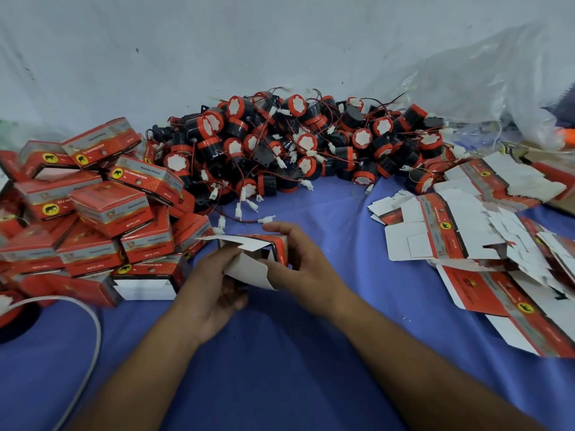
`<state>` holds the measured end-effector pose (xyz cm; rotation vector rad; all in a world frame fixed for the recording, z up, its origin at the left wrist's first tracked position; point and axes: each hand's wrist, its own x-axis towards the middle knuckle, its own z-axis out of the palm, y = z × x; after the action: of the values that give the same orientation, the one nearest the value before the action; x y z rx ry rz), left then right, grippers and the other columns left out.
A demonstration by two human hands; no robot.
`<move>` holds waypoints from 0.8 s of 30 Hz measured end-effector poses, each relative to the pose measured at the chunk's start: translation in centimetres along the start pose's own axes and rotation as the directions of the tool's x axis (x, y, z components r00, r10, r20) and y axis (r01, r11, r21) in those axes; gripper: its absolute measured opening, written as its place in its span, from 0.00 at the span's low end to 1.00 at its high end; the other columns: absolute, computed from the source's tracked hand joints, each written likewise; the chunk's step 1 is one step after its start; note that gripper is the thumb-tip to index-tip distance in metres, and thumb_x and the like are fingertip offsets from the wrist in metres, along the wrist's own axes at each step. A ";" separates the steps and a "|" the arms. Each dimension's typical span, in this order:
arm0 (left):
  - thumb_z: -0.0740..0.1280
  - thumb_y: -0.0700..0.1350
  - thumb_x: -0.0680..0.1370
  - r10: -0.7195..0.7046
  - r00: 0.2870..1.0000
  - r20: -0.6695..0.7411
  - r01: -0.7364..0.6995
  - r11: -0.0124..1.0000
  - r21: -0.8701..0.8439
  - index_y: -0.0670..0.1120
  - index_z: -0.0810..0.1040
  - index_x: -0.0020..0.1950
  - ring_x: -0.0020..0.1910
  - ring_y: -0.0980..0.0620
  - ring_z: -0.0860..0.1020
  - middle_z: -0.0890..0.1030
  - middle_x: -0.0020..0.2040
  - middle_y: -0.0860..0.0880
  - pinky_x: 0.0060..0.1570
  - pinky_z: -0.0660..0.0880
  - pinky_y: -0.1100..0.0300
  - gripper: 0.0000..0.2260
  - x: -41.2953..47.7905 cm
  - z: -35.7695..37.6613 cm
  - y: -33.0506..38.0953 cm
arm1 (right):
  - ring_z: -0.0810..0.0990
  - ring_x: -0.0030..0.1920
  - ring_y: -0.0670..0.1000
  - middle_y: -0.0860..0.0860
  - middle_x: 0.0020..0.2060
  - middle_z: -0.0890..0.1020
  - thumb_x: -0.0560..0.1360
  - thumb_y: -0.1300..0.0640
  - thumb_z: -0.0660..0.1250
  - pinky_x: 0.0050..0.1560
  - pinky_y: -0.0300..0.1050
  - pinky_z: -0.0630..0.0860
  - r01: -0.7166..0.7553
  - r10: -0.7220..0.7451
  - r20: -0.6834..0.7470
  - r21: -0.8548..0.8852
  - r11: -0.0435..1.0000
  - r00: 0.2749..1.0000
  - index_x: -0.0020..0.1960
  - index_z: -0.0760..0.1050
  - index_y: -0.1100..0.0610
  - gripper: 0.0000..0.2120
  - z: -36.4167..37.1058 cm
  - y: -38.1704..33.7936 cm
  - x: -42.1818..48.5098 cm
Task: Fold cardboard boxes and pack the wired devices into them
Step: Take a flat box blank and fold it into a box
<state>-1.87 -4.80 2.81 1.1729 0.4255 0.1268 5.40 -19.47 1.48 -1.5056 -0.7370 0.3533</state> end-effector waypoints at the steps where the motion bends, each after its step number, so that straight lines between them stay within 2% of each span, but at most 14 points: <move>1: 0.63 0.47 0.79 0.004 1.000 0.023 -0.004 1.000 0.022 0.51 0.85 0.33 0.28 0.55 0.78 0.81 0.34 0.49 0.20 0.66 0.62 0.17 -0.1 0.0 0.2 | 0.79 0.47 0.43 0.40 0.44 0.79 0.69 0.45 0.72 0.48 0.38 0.76 0.000 0.000 -0.008 0.009 1.000 1.000 0.63 0.71 0.38 0.24 0.1 0.0 0.0; 2: 0.65 0.49 0.77 0.020 0.998 0.067 -0.023 0.999 0.035 0.51 0.85 0.37 0.30 0.55 0.79 0.82 0.36 0.49 0.22 0.68 0.62 0.12 -0.1 0.1 0.3 | 0.80 0.46 0.44 0.40 0.43 0.79 0.69 0.45 0.73 0.48 0.40 0.77 0.003 -0.002 -0.029 0.030 1.000 1.000 0.63 0.72 0.39 0.23 0.1 0.0 0.1; 3: 0.68 0.50 0.75 0.048 0.991 0.126 -0.053 0.998 0.038 0.51 0.85 0.41 0.32 0.54 0.79 0.82 0.38 0.48 0.24 0.68 0.62 0.08 -0.2 0.1 0.4 | 0.81 0.47 0.48 0.45 0.44 0.81 0.69 0.44 0.73 0.49 0.44 0.79 0.005 -0.002 -0.059 0.056 0.998 0.998 0.63 0.72 0.41 0.24 0.1 -0.1 0.2; 5: 0.68 0.52 0.75 0.105 0.970 0.221 -0.118 0.992 0.048 0.48 0.83 0.47 0.33 0.53 0.79 0.81 0.39 0.48 0.26 0.69 0.62 0.09 -0.3 0.3 0.3 | 0.81 0.53 0.56 0.54 0.50 0.82 0.67 0.44 0.76 0.55 0.53 0.80 0.012 -0.003 -0.096 0.093 0.996 0.995 0.62 0.72 0.41 0.25 -0.2 -0.3 0.3; 8: 0.68 0.53 0.78 0.154 0.968 0.199 -0.169 0.984 0.061 0.43 0.81 0.55 0.35 0.50 0.79 0.82 0.42 0.46 0.27 0.70 0.60 0.14 -0.4 0.9 0.2 | 0.83 0.54 0.51 0.48 0.53 0.84 0.67 0.54 0.80 0.53 0.46 0.81 -0.062 0.062 0.005 0.120 0.991 0.998 0.70 0.64 0.43 0.39 -0.4 -0.3 0.1; 10: 0.68 0.53 0.76 0.152 0.980 0.128 -0.158 0.987 0.039 0.39 0.78 0.60 0.42 0.45 0.83 0.84 0.49 0.43 0.31 0.76 0.57 0.20 -0.4 1.0 0.0 | 0.84 0.54 0.44 0.42 0.52 0.85 0.68 0.59 0.81 0.50 0.37 0.80 -0.153 0.145 0.110 0.064 0.986 0.983 0.77 0.53 0.44 0.49 -0.4 -0.1 0.0; 13: 0.70 0.56 0.70 0.149 0.986 0.074 -0.151 0.988 0.029 0.41 0.79 0.59 0.50 0.43 0.84 0.84 0.54 0.42 0.37 0.80 0.55 0.24 -0.3 1.0 -0.3 | 0.82 0.57 0.41 0.37 0.54 0.83 0.68 0.60 0.81 0.52 0.35 0.78 -0.191 0.186 0.163 0.018 0.981 0.969 0.77 0.45 0.39 0.55 -0.6 0.0 -0.1; 16: 0.69 0.56 0.70 0.210 0.976 0.053 -0.212 0.977 0.028 0.44 0.80 0.56 0.49 0.43 0.84 0.85 0.52 0.43 0.37 0.80 0.55 0.20 -0.3 1.5 -0.8 | 0.82 0.57 0.43 0.40 0.56 0.83 0.70 0.63 0.79 0.53 0.38 0.79 -0.177 0.169 0.150 0.040 0.983 0.974 0.77 0.51 0.42 0.50 -0.9 0.0 0.1; 18: 0.66 0.53 0.75 0.274 0.959 0.067 -0.278 0.959 0.059 0.43 0.77 0.62 0.52 0.42 0.83 0.84 0.55 0.42 0.39 0.80 0.53 0.20 -0.3 1.7 -1.0 | 0.83 0.55 0.46 0.44 0.58 0.82 0.72 0.67 0.76 0.52 0.39 0.79 -0.165 0.151 0.128 0.104 0.981 0.980 0.75 0.59 0.45 0.41 -0.9 0.1 0.2; 20: 0.68 0.57 0.76 0.274 0.957 0.098 -0.280 0.958 0.060 0.43 0.70 0.69 0.52 0.41 0.82 0.81 0.59 0.41 0.37 0.80 0.53 0.27 -0.4 1.8 -1.0 | 0.82 0.52 0.52 0.52 0.62 0.80 0.75 0.70 0.71 0.46 0.43 0.80 -0.177 0.159 0.096 0.215 0.961 0.983 0.73 0.64 0.47 0.34 -0.8 0.1 0.5; 22: 0.72 0.62 0.71 0.213 0.962 0.169 -0.205 0.977 -0.064 0.50 0.65 0.74 0.50 0.42 0.82 0.79 0.63 0.41 0.34 0.79 0.51 0.37 -0.6 1.7 -0.7 | 0.81 0.49 0.58 0.59 0.65 0.78 0.76 0.72 0.67 0.40 0.50 0.79 -0.189 0.176 0.068 0.328 0.925 0.982 0.72 0.65 0.50 0.30 -0.8 0.1 0.6; 24: 0.74 0.63 0.68 0.166 0.959 0.229 -0.114 0.968 -0.224 0.55 0.66 0.75 0.55 0.44 0.82 0.78 0.66 0.43 0.39 0.81 0.51 0.39 -0.5 1.5 -0.1 | 0.81 0.53 0.59 0.58 0.64 0.78 0.77 0.71 0.66 0.47 0.55 0.82 -0.164 0.167 0.014 0.285 0.944 0.986 0.71 0.66 0.49 0.28 -1.0 0.1 0.7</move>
<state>-1.79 -6.35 3.33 0.9950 0.1048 0.1438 6.61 -19.80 1.64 -1.2957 -0.5260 0.5547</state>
